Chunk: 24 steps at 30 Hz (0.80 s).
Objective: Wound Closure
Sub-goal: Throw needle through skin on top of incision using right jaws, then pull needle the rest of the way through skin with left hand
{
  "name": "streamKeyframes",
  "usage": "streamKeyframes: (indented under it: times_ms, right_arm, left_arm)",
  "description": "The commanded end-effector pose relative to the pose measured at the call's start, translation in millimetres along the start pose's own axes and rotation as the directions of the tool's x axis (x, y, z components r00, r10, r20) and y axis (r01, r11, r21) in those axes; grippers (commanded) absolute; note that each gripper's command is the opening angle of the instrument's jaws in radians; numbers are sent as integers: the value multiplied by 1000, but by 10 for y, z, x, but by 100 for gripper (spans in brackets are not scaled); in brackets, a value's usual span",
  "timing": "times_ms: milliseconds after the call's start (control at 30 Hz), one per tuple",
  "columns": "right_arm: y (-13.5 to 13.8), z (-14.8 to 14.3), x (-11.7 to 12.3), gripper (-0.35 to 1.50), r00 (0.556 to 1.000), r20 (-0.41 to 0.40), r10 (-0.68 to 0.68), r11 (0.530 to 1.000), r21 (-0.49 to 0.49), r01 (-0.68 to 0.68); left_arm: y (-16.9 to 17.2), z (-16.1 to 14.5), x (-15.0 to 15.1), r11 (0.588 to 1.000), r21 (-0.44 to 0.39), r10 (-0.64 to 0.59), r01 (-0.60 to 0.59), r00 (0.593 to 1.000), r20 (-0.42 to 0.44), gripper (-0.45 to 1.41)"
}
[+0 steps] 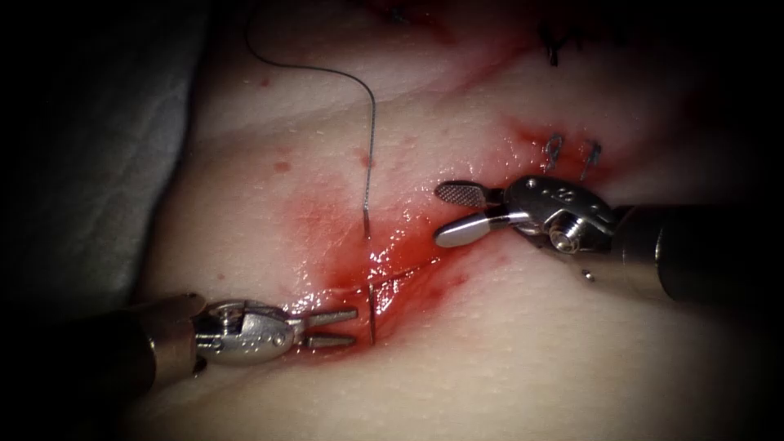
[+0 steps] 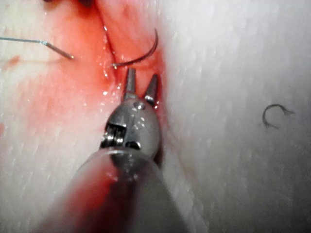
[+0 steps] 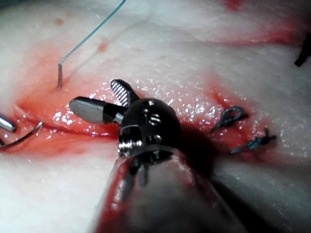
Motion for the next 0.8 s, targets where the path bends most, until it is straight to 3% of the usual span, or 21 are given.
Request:
streamKeyframes:
  times_ms: [33, 467, 800]
  right_arm:
    - [2, 12, -5, 116, 1000, -1, 0, 1000, 1, 0]
    - [0, 17, -7, 113, 1000, -4, -1, 1000, -5, 1]
    - [-1, 21, -10, 110, 1000, -6, -4, 1000, -8, 4]
  left_arm:
    - [5, 11, -1, 1000, 0, 8, -8, 1000, -5, 34]
    - [0, 27, 3, 998, 16, 62, -62, 998, 12, 64]
    - [-6, 40, 7, 996, 56, 72, -74, 997, 32, 59]
